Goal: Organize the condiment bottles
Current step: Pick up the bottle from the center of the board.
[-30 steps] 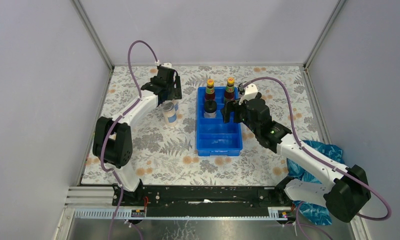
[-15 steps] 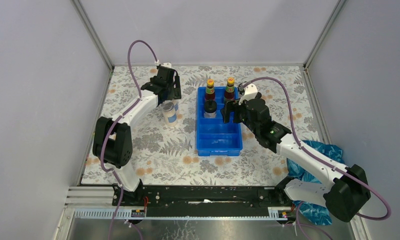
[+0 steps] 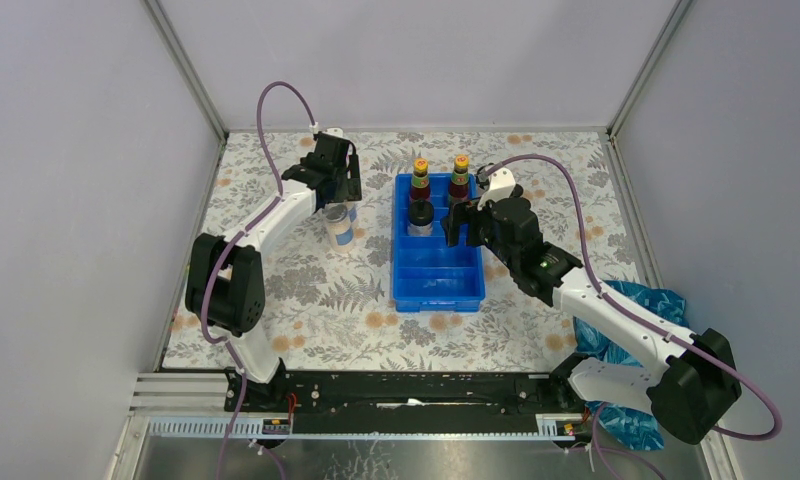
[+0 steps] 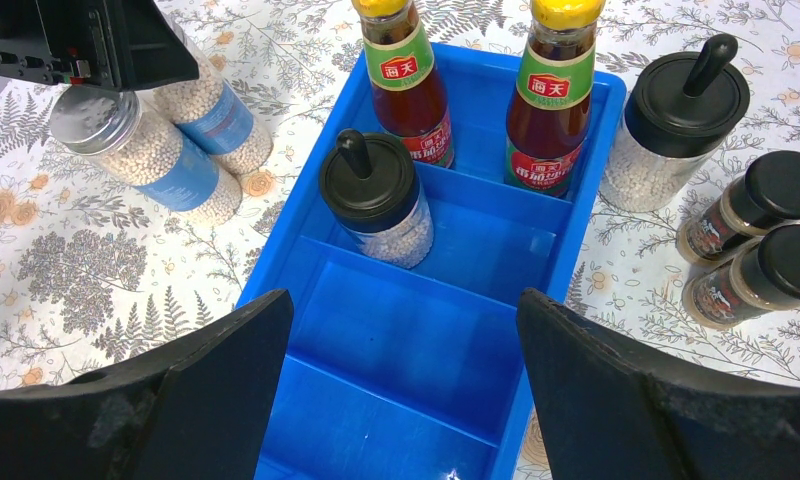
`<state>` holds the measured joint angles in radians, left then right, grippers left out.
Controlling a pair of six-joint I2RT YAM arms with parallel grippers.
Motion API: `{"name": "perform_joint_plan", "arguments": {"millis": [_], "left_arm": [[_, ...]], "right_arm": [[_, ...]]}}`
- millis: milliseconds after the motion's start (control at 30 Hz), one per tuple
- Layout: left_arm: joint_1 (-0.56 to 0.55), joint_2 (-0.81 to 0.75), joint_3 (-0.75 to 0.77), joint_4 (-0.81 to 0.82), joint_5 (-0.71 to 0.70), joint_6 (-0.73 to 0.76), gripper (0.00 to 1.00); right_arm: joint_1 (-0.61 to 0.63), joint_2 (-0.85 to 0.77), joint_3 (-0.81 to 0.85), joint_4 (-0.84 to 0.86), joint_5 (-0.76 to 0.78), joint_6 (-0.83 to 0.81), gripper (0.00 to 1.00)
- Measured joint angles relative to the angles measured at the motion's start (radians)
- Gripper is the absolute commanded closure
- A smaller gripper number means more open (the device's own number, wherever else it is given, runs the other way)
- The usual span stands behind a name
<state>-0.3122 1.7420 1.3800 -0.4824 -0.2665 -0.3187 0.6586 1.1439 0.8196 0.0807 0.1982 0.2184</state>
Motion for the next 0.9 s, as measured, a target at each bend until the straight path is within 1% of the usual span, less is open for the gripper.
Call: {"name": "perform_joint_plan", "arguments": {"millis": [100,267,667,900], "left_arm": [[0.000,0.000,0.000,-0.001,0.000,0.000,0.16],[0.000,-0.004,0.000,-0.005,-0.006,-0.004,0.10],[0.000,-0.094,-0.006,-0.004,-0.007,-0.008,0.09],[-0.002,-0.146,-0.077,-0.008,-0.006,-0.031,0.07]], "right_arm": [[0.000,0.000,0.000,0.000,0.000,0.000,0.10],[0.000,0.000,0.000,0.000,0.000,0.000,0.10],[0.000,0.000,-0.009,0.008,0.000,0.003,0.10],[0.000,-0.006,-0.014,0.008,-0.001,0.007,0.10]]}}
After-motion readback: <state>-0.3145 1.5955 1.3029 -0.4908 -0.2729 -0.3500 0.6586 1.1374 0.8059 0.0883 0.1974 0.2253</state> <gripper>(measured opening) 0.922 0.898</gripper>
